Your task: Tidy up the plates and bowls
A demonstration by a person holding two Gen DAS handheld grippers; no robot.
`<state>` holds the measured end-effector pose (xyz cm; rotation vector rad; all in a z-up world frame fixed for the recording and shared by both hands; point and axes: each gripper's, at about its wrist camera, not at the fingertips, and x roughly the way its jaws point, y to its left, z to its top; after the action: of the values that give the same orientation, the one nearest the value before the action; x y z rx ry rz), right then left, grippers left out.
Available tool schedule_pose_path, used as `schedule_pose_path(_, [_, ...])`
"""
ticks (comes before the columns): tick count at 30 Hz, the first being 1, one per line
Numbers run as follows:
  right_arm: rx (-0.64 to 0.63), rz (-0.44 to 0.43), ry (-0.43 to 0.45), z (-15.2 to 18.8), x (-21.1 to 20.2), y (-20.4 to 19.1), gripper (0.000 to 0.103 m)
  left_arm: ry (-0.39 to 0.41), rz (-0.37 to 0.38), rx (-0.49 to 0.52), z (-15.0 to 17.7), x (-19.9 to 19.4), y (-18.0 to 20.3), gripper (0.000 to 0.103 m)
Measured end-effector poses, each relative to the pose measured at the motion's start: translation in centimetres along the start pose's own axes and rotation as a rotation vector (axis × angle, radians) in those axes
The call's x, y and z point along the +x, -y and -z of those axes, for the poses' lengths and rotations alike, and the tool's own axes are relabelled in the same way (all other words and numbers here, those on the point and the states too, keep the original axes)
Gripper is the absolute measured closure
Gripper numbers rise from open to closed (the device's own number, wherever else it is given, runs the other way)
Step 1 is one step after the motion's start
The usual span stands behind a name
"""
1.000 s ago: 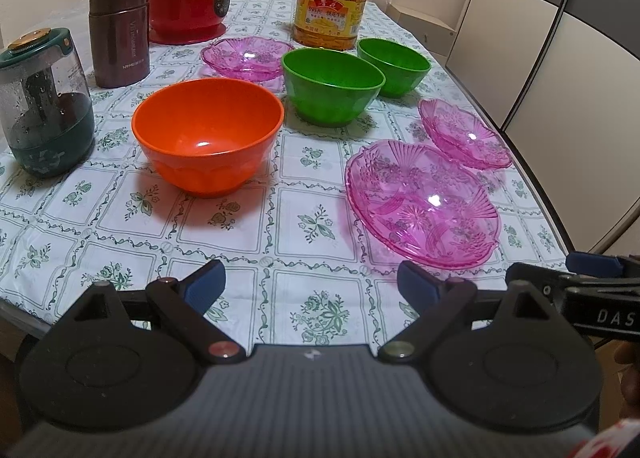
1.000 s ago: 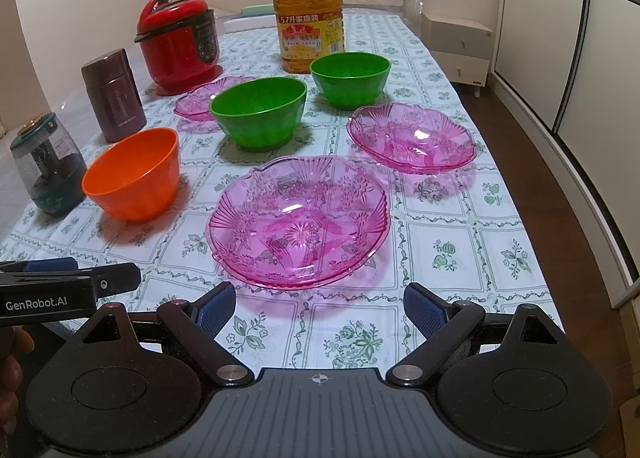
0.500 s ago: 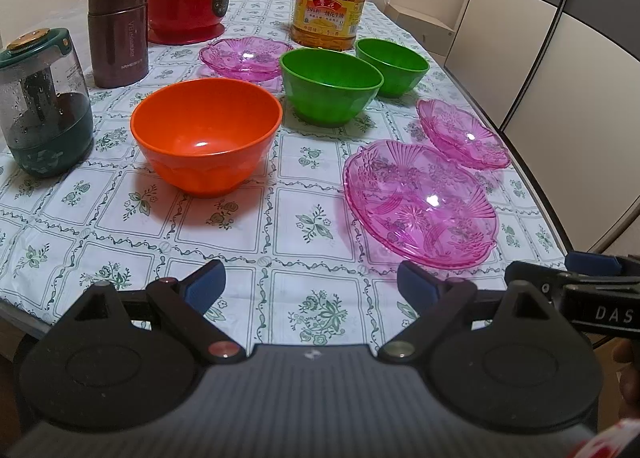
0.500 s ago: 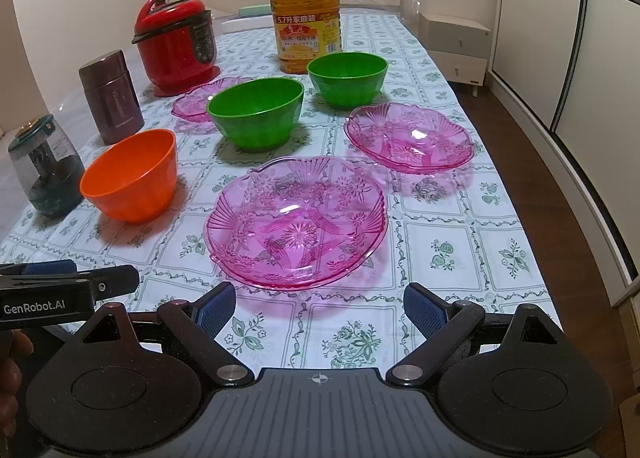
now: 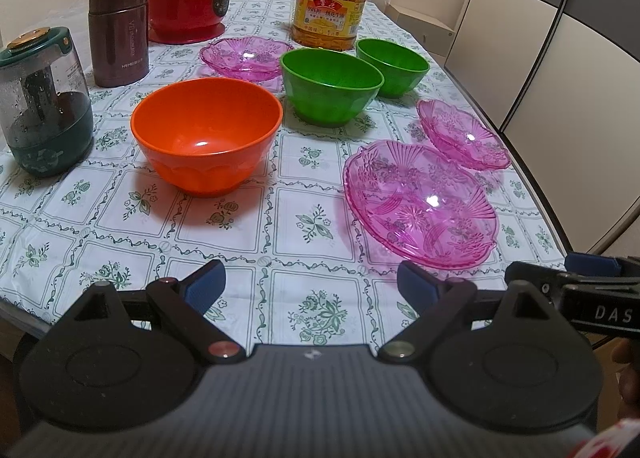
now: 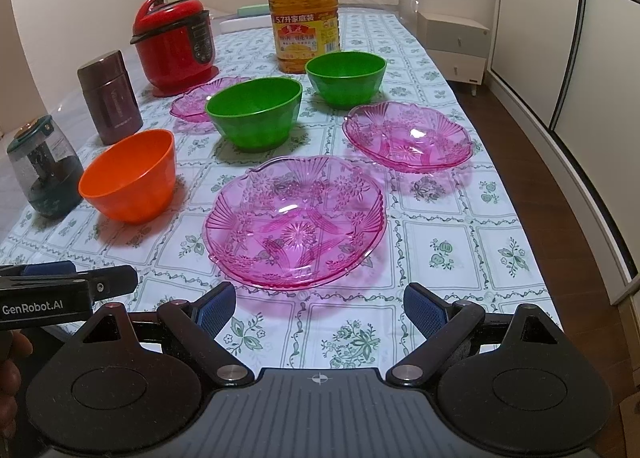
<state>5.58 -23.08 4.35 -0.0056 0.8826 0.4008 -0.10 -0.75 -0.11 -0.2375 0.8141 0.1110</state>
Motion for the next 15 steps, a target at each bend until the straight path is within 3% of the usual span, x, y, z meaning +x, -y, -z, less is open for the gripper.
schedule_pose_path(15, [0.002,-0.001,0.0,-0.01,0.01,0.08,0.012,-0.002,0.001,-0.003,0.01,0.0,-0.01,0.012])
